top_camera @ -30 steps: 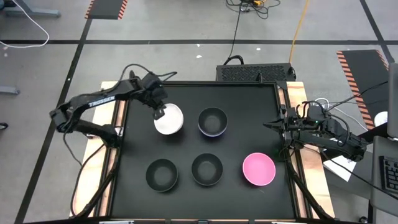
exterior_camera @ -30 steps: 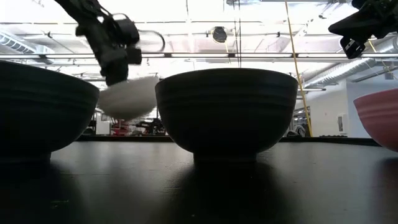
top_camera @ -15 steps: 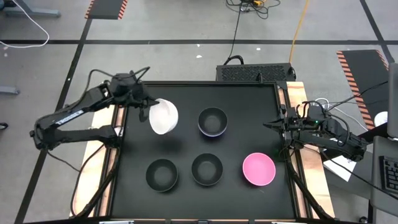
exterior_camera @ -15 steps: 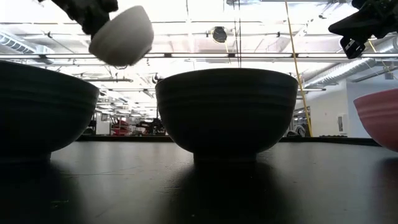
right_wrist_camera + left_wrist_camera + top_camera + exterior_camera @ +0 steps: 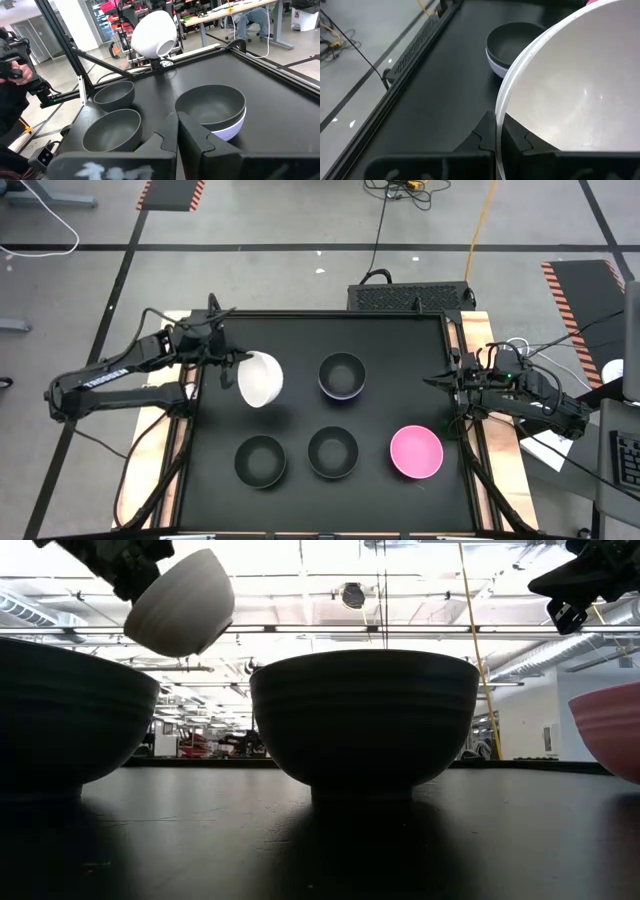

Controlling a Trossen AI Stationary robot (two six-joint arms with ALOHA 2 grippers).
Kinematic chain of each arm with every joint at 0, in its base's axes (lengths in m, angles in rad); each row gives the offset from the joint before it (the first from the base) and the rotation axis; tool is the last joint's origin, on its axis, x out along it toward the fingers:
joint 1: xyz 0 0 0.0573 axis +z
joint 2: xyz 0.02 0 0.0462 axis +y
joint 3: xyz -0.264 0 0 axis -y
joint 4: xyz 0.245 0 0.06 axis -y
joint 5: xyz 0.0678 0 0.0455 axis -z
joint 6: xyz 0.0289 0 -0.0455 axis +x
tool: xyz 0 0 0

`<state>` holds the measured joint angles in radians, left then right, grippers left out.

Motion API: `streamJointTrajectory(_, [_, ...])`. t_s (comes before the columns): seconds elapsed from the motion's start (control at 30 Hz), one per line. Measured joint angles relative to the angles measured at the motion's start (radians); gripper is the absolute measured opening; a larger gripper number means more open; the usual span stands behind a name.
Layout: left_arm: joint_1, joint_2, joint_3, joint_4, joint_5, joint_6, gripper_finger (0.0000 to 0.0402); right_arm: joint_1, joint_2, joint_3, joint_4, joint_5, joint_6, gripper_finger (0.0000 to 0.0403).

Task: Nest bowls inside each other
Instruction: Stack the white bowl on top of the black bowl

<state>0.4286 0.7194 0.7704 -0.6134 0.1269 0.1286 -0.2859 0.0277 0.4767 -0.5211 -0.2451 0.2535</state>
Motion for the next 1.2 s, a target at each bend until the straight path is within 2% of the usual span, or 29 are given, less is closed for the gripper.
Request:
streamJointTrajectory(0.23, [0.000,-0.148,-0.158,0.131,0.013,-0.051,0.0004,0.000,0.000,0.000,0.000,0.000,0.000,0.0000])
streamJointTrajectory(0.43, [-0.001,-0.204,-0.250,0.297,0.123,-0.116,0.0004,0.000,0.000,0.000,0.000,0.000,0.000,0.0000])
streamJointTrajectory(0.57, [-0.017,-0.180,-0.288,0.449,0.192,-0.135,0.0004,0.000,0.000,0.000,0.001,0.000,0.000,0.0000])
streamJointTrajectory(0.73, [-0.038,-0.112,-0.303,0.609,0.191,-0.127,0.0004,0.000,0.000,0.000,0.001,0.000,0.000,0.0000])
streamJointTrajectory(0.93, [-0.046,0.017,-0.303,0.764,0.241,-0.101,0.0004,0.000,0.000,0.000,0.001,0.000,0.000,0.0000])
streamJointTrajectory(1.2, [-0.034,0.089,-0.294,0.833,0.245,-0.087,0.0004,0.000,0.000,0.000,0.001,0.000,0.000,0.0000])
